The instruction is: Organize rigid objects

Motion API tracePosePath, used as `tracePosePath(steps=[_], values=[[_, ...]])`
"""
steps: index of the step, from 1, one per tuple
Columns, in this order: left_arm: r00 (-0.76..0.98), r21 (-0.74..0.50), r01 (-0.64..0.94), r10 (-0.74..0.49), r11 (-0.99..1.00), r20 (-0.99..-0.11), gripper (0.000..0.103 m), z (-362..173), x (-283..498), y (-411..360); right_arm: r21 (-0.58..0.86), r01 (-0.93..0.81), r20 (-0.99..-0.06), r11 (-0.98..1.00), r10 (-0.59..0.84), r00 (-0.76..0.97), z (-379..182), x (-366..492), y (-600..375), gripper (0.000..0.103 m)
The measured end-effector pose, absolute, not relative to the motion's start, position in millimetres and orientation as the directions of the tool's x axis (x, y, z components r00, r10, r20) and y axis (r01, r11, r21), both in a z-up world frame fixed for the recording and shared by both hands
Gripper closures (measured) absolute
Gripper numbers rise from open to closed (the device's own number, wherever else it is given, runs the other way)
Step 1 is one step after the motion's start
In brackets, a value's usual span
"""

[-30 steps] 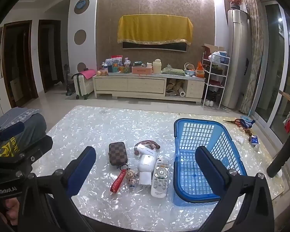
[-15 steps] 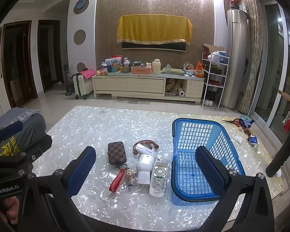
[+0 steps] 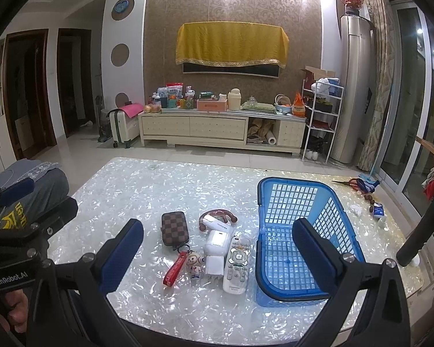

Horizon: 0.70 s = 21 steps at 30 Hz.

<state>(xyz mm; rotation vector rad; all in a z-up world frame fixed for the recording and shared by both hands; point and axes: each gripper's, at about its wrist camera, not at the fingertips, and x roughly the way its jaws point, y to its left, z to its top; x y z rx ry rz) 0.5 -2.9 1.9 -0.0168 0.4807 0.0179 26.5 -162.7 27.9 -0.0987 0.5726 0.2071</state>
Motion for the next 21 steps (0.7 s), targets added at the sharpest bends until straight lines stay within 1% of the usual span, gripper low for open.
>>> tracePosePath(steps=[21], values=[[0.883,-0.013,-0.031,0.021,0.999,-0.470,0.000,4.8,0.5,-2.2,-0.033,-0.220,-0.544,0.975,0.167,0.822,27.1,23.5,-164.5,0.000]])
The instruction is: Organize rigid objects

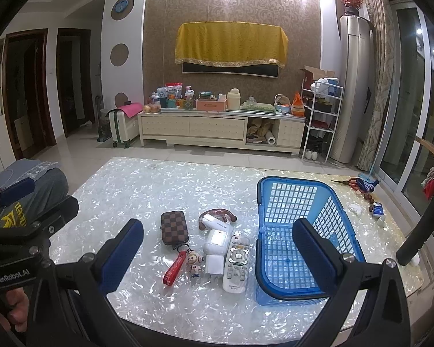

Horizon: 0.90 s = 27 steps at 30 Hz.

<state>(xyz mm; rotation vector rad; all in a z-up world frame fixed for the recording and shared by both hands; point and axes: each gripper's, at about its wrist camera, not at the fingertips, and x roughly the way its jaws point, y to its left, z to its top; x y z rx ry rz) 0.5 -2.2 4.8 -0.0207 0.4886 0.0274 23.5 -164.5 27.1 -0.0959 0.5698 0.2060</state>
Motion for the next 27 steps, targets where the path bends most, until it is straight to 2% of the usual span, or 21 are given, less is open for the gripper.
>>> tracePosePath(steps=[27], values=[[0.874,-0.025,-0.021,0.007,0.999,-0.485,0.000,-0.5,-0.4,0.4,-0.027,-0.218,-0.557,0.975,0.167,0.813,23.7,22.3,-166.2,0.000]])
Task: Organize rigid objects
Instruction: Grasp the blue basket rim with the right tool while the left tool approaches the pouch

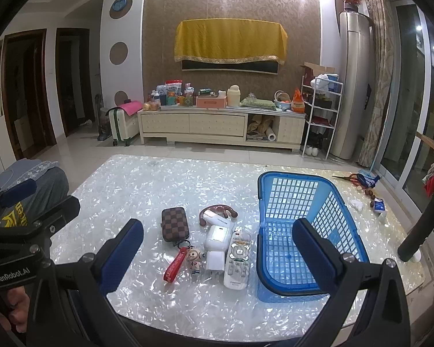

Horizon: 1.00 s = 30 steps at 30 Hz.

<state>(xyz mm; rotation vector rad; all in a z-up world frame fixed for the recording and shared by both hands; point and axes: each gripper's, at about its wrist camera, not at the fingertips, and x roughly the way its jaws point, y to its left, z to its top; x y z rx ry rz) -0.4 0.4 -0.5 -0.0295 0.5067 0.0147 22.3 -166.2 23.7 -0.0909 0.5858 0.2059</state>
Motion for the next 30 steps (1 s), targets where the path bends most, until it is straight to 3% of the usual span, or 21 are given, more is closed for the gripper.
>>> tracePosePath(steps=[11,30], values=[[0.854,-0.008,0.008,-0.011,1.000,-0.520,0.000,-7,19,-4,-0.017,-0.211,-0.619,0.977,0.156,0.770,25,35,-183,0.000],[0.738,0.011,0.084,-0.054,0.996,-0.672,0.000,-67,84,-12,-0.253,-0.021,-0.787,0.967,-0.193,0.586,-11,103,-284,0.000]])
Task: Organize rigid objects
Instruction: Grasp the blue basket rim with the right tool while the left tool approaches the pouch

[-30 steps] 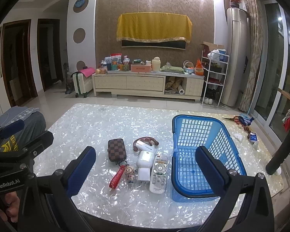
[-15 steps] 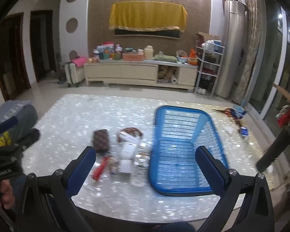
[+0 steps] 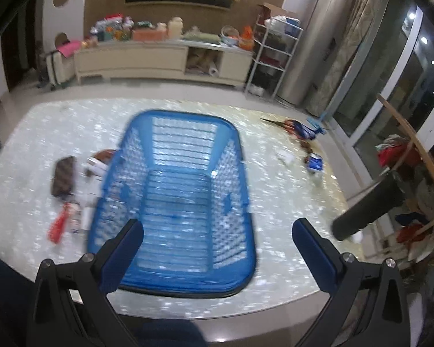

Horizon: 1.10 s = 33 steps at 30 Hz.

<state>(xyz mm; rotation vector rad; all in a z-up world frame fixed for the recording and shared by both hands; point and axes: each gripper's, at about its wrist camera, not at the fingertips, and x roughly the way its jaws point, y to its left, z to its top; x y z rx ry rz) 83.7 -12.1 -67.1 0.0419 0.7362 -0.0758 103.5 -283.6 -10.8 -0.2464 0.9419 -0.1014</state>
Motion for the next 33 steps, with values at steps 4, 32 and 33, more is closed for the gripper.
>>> tracePosePath(steps=[4,32,33], values=[[0.706,0.024,0.090,-0.047,0.996,-0.706,0.000,-84,98,-13,-0.258,-0.008,-0.822,0.966,-0.215,0.528,-25,114,-298,0.000],[0.348,-0.114,0.069,-0.131,0.991,-0.928,0.000,-143,173,44,-0.186,-0.044,-0.965,0.982,-0.174,0.195,-100,151,-327,0.068],[0.320,-0.129,0.070,-0.145,0.989,-0.936,0.000,-146,178,43,-0.190,-0.048,-0.967,0.981,-0.178,0.185,-103,152,-329,0.071]])
